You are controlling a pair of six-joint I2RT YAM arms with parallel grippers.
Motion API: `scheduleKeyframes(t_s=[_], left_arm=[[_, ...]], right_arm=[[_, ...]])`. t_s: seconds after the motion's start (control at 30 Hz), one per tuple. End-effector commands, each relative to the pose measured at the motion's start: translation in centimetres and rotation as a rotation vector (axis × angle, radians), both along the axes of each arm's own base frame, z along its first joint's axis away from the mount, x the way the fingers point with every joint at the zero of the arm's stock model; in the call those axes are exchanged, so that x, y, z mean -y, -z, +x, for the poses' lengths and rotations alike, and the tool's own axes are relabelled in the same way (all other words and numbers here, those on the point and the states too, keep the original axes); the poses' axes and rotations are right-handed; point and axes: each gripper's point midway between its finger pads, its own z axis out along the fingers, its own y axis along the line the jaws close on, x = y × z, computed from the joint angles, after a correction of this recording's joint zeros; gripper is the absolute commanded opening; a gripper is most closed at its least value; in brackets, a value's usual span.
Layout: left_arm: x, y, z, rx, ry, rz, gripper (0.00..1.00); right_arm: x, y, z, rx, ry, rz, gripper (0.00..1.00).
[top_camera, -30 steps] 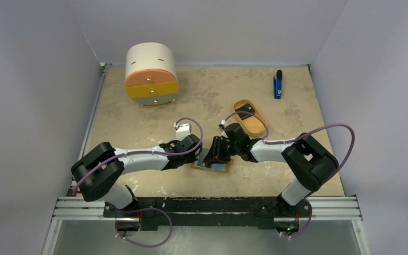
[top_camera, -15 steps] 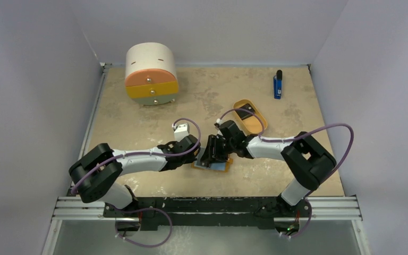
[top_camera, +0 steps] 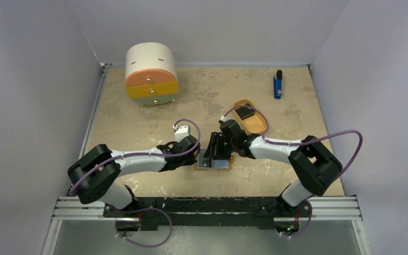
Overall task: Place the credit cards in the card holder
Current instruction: Insert the credit card into the card holder.
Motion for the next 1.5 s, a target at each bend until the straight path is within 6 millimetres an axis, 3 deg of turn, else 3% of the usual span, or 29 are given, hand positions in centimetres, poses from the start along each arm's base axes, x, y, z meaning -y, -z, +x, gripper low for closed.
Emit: scheduleKeyframes(t_s=[0.0, 0.6, 0.77, 0.97, 1.17, 1.27, 1.37, 1.47], left_arm=[[0.0, -0.3, -0.5, -0.010, -0.001, -0.022, 0.00], [0.8, -0.5, -0.7, -0.011, 0.016, -0.069, 0.00], [0.6, -0.8, -0.6, -0.008, 0.014, -0.056, 0.00], [-1.1, -2.5, 0.0, 0.042, -0.028, -0.005, 0.00], [-2.0, -6.7, 0.6, 0.120, -0.059, -0.030, 0.00], [-1.1, -9.2, 1.0, 0.172, -0.031, -0.104, 0.01], [1.9, -11.3, 1.1, 0.206, 0.055, -0.246, 0.02], [4.7, -12.0, 0.9, 0.213, 0.137, -0.353, 0.02]], right_arm=[[-0.1, -1.6, 1.1, 0.054, 0.030, 0.005, 0.54], [-3.2, -1.8, 0.4, 0.033, -0.069, 0.095, 0.49], [-2.9, -2.1, 0.4, 0.041, -0.056, 0.080, 0.50], [-0.4, -5.5, 0.0, 0.098, 0.000, 0.043, 0.53], [2.8, -10.4, 0.5, 0.246, 0.074, 0.001, 0.52], [5.6, -12.0, 1.5, 0.369, 0.139, -0.063, 0.52], [8.5, -13.9, 3.1, 0.456, 0.225, -0.075, 0.55], [11.2, -15.5, 5.3, 0.484, 0.327, -0.043, 0.57]])
